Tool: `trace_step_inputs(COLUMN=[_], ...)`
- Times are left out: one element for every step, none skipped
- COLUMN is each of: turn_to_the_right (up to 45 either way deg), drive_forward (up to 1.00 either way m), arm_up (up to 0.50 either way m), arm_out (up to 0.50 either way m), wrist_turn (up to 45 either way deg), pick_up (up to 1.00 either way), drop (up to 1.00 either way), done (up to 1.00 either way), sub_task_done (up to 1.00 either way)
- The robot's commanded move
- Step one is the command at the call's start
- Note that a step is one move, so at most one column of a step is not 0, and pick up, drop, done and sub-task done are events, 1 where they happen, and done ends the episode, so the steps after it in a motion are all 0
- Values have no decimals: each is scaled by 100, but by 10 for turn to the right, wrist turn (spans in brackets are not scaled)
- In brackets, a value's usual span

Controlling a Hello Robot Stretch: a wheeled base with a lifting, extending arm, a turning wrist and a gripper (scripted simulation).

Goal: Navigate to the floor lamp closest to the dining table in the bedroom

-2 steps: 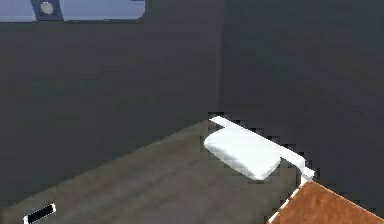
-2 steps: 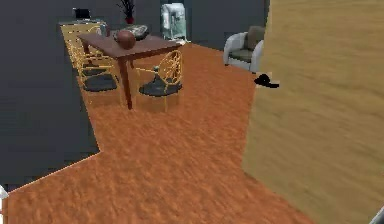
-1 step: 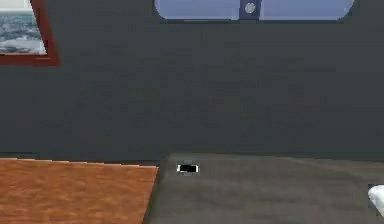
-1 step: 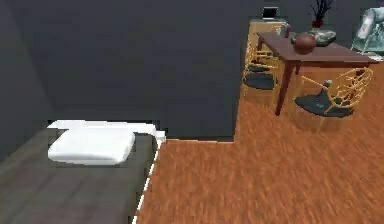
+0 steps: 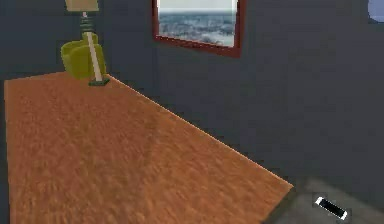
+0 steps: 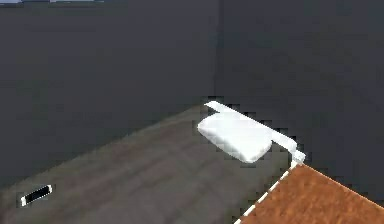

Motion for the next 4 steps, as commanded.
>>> trace_step_inputs(turn_to_the_right=[-210,0,-120,0], drive_forward=[0,45,0,100], arm_up=[0,0,0,0], arm_out=[0,0,0,0], wrist_turn=[0,0,0,0], pick_up=[0,0,0,0], drop=[0,0,0,0], done=[0,0,0,0], sub_task_done=[0,0,0,0])
